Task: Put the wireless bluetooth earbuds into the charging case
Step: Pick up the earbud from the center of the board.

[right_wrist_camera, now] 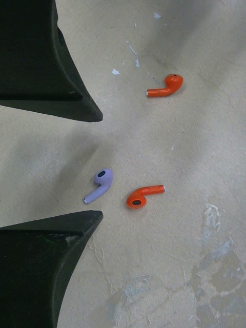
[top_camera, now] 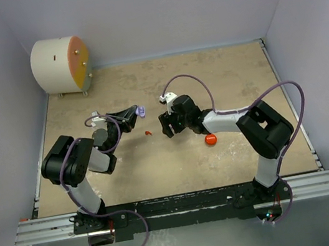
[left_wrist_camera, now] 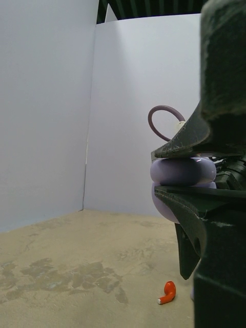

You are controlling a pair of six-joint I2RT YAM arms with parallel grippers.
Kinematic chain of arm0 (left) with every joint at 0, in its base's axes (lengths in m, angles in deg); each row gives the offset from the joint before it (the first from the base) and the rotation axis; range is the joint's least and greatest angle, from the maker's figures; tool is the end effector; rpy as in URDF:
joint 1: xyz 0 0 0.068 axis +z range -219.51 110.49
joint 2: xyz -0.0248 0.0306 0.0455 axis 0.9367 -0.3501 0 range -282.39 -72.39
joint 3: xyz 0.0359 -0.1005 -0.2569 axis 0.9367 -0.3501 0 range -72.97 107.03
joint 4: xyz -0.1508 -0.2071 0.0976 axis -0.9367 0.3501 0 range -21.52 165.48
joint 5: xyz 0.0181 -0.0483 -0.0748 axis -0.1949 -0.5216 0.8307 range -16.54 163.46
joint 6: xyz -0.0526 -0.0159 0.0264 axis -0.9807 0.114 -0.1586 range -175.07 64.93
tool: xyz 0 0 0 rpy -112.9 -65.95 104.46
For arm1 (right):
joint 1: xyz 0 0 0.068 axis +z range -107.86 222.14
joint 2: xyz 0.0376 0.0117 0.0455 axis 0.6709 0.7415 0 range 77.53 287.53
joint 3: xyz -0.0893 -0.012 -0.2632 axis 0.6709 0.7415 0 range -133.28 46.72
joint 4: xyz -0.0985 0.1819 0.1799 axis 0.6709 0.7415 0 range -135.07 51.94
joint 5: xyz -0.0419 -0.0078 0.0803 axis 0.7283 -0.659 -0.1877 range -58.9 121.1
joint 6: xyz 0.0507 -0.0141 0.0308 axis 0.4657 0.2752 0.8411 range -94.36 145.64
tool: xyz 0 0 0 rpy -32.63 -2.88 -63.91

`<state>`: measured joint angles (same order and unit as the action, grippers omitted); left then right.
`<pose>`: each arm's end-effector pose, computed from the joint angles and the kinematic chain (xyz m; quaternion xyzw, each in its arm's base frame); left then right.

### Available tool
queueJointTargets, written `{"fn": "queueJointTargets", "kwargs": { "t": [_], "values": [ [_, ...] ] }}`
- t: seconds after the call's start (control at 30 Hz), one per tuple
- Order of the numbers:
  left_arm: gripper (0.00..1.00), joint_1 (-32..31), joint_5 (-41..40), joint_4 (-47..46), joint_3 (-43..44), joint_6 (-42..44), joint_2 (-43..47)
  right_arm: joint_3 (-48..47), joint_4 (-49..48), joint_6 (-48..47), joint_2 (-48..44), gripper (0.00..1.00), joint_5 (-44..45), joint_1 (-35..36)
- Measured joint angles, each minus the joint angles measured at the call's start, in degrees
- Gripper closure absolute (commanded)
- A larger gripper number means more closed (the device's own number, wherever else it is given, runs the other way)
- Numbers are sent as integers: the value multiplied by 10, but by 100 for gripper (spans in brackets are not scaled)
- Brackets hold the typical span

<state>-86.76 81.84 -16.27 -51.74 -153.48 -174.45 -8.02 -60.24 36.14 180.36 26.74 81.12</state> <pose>0.2803 -0.0940 0.1396 -0.4022 0.5518 -0.6436 0.3458 0.3068 0.2527 0.1591 -0.2335 0.8464 0.2302 0.4196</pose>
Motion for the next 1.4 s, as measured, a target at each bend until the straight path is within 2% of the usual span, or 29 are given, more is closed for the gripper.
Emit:
{"fn": "queueJointTargets", "kwargs": {
  "t": [1.4],
  "values": [
    [100, 4, 4, 17, -5, 5, 15, 35, -57, 14, 6, 30, -39, 17]
  ]
}}
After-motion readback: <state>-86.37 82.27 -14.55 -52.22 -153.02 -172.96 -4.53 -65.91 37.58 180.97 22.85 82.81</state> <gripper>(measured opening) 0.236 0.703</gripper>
